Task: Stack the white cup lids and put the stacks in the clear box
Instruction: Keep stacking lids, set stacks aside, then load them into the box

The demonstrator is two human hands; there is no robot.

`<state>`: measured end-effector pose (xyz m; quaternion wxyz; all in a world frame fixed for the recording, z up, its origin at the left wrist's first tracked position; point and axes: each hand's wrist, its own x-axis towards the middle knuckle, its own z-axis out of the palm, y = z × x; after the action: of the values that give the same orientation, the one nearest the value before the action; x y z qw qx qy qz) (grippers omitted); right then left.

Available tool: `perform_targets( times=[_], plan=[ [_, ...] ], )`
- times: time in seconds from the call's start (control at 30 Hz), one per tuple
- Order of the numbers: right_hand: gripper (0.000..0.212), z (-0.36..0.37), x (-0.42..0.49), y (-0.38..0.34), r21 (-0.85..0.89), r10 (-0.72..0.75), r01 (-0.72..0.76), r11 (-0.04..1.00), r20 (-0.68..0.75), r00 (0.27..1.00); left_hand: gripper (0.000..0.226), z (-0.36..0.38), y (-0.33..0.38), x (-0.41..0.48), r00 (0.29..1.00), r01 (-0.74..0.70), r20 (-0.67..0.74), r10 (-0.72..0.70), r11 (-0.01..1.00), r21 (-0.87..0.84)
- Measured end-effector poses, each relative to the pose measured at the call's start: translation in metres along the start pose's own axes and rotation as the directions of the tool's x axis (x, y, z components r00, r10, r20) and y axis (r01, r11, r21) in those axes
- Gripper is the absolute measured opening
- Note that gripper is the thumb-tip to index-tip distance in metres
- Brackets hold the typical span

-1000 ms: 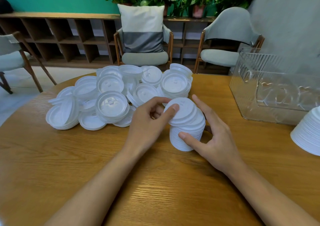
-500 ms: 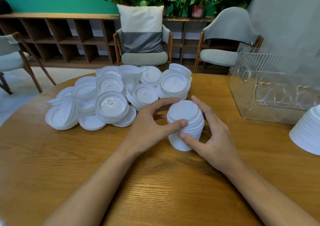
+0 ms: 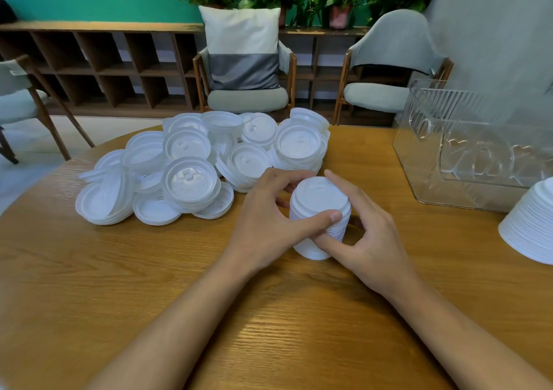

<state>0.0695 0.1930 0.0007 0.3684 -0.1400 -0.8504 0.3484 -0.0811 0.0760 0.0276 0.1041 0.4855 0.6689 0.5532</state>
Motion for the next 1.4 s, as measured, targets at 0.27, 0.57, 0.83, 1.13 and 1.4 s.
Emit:
perform_targets(
  times=[0.27,0.57,0.83,1.13,1.4],
  plan=[
    [0.085,-0.001,-0.002,-0.002,0.038,0.087,-0.09,0.995,0.085,0.993,0.065,0.004,-0.011,-0.001,0.999,0.029,0.038,-0.029,1.0,-0.005],
    [0.082,-0.006,0.001,0.003,-0.02,0.116,-0.115,0.993,0.018,0.993,0.037,-0.011,-0.027,0.007,0.989,-0.102,-0.098,0.106,0.994,0.048],
    [0.083,-0.011,0.003,0.01,-0.048,0.15,-0.152,0.987,-0.031,0.988,0.037,-0.006,-0.046,0.052,0.91,-0.301,-0.042,0.412,0.728,0.616],
    [0.082,-0.011,0.003,0.011,-0.041,0.155,-0.156,0.987,-0.027,0.988,0.013,0.005,-0.05,0.072,0.927,-0.281,0.009,0.374,0.681,0.676],
    [0.082,-0.011,0.004,0.01,-0.043,0.153,-0.154,0.987,-0.024,0.988,0.011,-0.006,-0.038,0.038,0.928,-0.323,0.069,0.367,0.698,0.639]
  ],
)
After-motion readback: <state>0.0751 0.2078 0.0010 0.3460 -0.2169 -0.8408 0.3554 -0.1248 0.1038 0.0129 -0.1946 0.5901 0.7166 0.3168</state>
